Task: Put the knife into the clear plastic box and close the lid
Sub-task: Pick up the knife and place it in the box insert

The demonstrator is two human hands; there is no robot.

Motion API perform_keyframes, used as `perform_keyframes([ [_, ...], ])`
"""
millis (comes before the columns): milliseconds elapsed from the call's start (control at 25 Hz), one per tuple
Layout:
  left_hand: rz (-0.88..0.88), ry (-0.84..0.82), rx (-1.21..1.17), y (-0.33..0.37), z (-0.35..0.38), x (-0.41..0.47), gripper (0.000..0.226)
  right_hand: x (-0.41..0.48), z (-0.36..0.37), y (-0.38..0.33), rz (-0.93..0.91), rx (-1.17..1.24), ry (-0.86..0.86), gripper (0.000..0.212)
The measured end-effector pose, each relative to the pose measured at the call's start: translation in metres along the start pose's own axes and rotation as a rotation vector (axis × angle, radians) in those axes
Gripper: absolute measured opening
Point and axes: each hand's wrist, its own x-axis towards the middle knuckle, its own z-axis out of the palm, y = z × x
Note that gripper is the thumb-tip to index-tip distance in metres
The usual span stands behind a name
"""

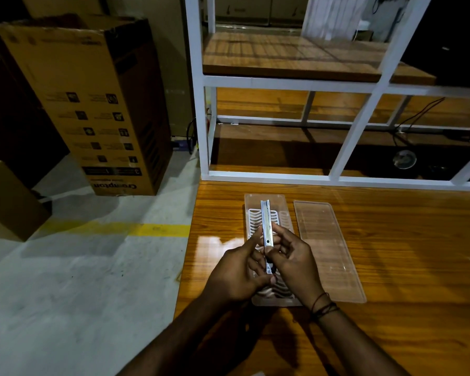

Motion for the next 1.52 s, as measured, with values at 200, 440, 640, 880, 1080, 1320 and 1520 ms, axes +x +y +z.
perform_keyframes([
  [200, -0.084, 0.076, 0.043, 0.011, -0.002, 0.001, 0.076, 0.004, 0.004, -0.005, 0.032, -0.122, 0.049, 0.046],
  [440, -0.258, 0.264, 0.113, 0.007, -0.011, 0.004, 0.052, 0.014, 0.005, -0.002, 0.063, -0.411, -0.037, 0.047],
  [640, -0.297, 0.214, 0.066, 0.005, -0.013, 0.010, 0.050, 0.026, 0.018, 0.014, 0.090, -0.619, -0.110, 0.039],
  [880, -0.299, 0.204, 0.069, 0.003, -0.013, 0.011, 0.051, 0.027, 0.027, 0.018, 0.102, -0.754, -0.133, 0.050],
  [1080, -0.309, 0.208, 0.058, 0.002, -0.012, 0.012, 0.052, 0.028, 0.032, 0.019, 0.191, -0.924, -0.173, 0.056],
  [1320, -0.333, 0.212, 0.006, 0.002, -0.011, 0.012, 0.054, 0.030, 0.033, 0.014, 0.226, -1.026, -0.217, 0.057],
  [1520, -0.338, 0.210, -0.047, 0.000, -0.009, 0.012, 0.053, 0.027, 0.030, 0.008, 0.278, -0.979, -0.263, 0.061],
])
